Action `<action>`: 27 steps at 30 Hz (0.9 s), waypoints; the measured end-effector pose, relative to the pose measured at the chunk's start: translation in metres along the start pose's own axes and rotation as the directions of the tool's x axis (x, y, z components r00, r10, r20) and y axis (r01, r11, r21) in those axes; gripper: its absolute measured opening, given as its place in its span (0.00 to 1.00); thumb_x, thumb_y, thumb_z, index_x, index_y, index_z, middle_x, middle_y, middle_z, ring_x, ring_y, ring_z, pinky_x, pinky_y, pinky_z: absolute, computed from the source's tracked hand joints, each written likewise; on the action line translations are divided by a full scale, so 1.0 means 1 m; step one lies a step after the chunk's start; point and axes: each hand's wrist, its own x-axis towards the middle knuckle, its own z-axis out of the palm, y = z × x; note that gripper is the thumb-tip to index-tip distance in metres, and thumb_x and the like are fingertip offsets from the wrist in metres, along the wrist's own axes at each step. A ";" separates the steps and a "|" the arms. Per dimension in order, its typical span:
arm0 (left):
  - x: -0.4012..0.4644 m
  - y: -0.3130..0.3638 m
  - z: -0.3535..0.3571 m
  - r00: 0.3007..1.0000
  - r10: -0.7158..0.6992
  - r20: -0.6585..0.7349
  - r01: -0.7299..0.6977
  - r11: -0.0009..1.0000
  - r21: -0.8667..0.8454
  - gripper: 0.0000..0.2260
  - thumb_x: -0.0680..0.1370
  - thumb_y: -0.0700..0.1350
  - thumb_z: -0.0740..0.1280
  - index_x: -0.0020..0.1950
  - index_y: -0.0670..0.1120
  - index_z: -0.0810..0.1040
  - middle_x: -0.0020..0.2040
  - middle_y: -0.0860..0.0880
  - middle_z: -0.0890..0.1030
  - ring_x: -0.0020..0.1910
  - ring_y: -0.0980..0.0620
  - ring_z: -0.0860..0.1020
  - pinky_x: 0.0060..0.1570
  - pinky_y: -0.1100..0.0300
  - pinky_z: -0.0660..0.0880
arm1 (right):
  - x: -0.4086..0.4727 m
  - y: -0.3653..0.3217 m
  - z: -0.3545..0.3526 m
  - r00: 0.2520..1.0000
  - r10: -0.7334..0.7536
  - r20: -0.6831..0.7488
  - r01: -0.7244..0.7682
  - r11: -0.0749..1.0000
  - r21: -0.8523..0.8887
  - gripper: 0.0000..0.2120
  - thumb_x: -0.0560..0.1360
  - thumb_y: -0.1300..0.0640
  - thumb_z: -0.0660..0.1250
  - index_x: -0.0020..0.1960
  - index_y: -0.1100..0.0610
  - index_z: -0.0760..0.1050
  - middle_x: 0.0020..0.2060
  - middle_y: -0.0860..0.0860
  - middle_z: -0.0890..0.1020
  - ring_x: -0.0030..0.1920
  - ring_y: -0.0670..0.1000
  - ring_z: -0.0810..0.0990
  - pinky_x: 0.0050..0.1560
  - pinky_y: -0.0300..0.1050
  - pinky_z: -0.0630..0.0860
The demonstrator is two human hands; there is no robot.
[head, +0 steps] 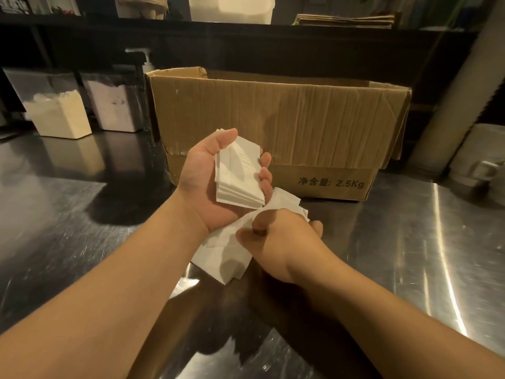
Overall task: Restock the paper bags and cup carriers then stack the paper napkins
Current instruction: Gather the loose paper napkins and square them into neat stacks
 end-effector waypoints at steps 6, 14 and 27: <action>0.000 0.002 -0.001 1.000 0.009 0.004 -0.009 1.000 -0.011 0.21 0.76 0.55 0.67 0.66 0.45 0.74 0.50 0.43 0.79 0.41 0.48 0.77 0.46 0.56 0.74 | 0.008 0.014 -0.034 0.999 0.029 -0.033 -0.022 0.982 0.186 0.05 0.80 0.50 0.68 0.45 0.47 0.79 0.41 0.46 0.82 0.41 0.48 0.81 0.43 0.43 0.81; 0.000 0.000 -0.001 0.999 0.002 -0.033 -0.003 1.000 -0.017 0.20 0.77 0.55 0.67 0.63 0.44 0.75 0.49 0.43 0.80 0.39 0.48 0.77 0.45 0.56 0.75 | 0.025 0.043 -0.065 0.982 0.150 -0.115 -0.113 0.952 0.284 0.10 0.80 0.56 0.70 0.59 0.45 0.80 0.59 0.49 0.81 0.59 0.56 0.79 0.56 0.54 0.81; 0.001 -0.001 0.000 0.999 0.003 -0.040 -0.003 1.000 -0.004 0.20 0.76 0.54 0.68 0.63 0.44 0.76 0.49 0.43 0.80 0.39 0.47 0.77 0.45 0.55 0.74 | 0.022 0.042 -0.058 0.974 0.176 -0.141 -0.090 0.876 0.474 0.06 0.80 0.56 0.70 0.54 0.51 0.74 0.48 0.51 0.82 0.46 0.52 0.82 0.42 0.45 0.80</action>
